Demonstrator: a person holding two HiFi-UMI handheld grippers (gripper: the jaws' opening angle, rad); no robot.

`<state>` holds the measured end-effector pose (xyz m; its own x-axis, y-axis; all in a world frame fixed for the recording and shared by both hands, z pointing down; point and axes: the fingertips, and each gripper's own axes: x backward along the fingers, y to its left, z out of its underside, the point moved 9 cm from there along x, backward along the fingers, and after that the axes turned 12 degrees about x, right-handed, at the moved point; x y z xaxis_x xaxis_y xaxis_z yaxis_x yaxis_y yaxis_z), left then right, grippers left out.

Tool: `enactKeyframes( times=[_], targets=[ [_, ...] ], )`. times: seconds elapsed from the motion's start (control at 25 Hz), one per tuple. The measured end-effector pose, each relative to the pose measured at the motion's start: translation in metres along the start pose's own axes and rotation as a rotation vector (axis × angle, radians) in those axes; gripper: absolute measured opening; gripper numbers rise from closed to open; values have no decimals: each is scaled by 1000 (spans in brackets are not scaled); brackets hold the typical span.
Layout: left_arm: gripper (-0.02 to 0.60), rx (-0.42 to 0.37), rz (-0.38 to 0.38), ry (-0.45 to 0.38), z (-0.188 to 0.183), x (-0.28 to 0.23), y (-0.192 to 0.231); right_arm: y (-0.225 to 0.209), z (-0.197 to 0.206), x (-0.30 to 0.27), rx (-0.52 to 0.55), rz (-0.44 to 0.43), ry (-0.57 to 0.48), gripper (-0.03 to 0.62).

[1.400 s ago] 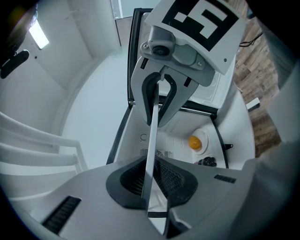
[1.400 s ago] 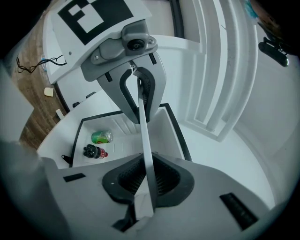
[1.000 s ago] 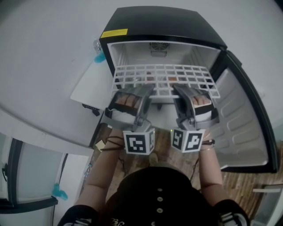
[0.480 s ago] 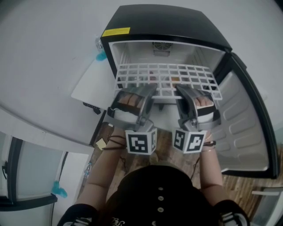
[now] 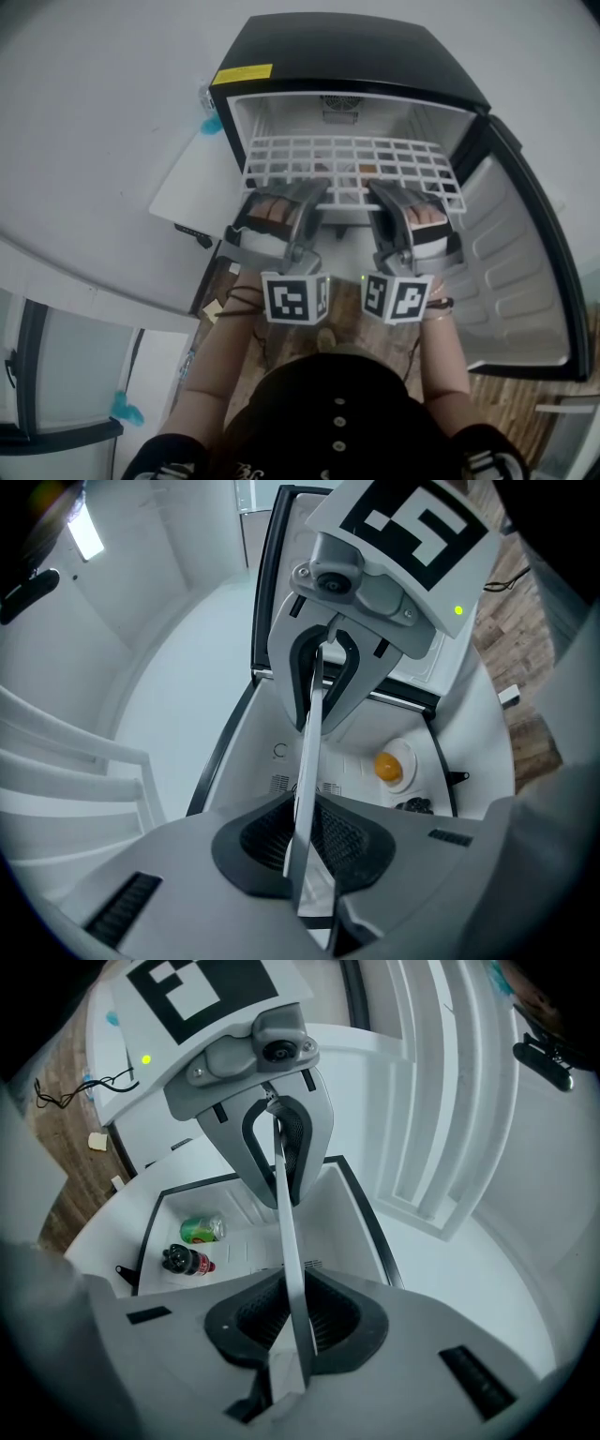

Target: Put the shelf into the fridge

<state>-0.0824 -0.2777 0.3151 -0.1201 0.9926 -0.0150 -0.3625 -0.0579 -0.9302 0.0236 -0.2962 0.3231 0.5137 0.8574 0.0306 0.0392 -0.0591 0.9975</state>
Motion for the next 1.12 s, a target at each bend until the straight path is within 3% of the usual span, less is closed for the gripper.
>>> enactKeyframes(
  times=[0.4,1.12],
  targets=[
    [40,37,45,0,6,-13,-1,5,3,-13,-26,-20,3,46],
    [41,53,33,23,14,-42,4,6,14,-42,-15,-14,-25,46]
  ],
)
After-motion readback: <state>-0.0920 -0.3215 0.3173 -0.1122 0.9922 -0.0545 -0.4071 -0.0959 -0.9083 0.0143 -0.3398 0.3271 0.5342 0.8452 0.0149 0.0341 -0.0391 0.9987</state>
